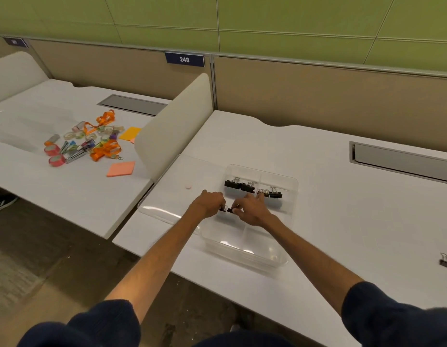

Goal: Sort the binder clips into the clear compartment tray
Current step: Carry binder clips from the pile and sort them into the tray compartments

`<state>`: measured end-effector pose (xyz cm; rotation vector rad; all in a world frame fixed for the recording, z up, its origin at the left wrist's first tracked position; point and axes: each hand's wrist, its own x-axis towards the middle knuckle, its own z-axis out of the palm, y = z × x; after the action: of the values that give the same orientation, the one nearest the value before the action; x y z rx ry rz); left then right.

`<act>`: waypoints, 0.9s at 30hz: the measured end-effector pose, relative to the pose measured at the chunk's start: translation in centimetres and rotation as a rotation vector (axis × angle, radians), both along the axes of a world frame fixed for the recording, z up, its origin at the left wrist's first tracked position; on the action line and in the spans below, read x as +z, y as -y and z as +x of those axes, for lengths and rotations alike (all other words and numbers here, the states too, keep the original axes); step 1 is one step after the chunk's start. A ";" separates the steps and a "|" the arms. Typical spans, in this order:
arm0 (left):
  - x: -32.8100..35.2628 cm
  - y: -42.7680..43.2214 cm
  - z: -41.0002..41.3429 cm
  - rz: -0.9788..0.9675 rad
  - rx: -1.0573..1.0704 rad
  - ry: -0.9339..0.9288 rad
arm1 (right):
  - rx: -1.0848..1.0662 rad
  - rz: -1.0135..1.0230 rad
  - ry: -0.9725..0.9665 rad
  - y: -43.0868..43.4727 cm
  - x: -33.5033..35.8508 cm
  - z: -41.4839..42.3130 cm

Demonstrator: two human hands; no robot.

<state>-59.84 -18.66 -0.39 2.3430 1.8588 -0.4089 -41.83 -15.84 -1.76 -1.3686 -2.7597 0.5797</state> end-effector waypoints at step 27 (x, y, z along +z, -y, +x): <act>1.6 -1.8 7.4 0.423 0.149 0.416 | -0.398 0.166 -0.416 -0.8 1.6 8.6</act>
<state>-52.39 -16.87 1.24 2.2596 2.0259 0.4998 -33.26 -15.01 -0.19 -1.4979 -2.0901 0.5249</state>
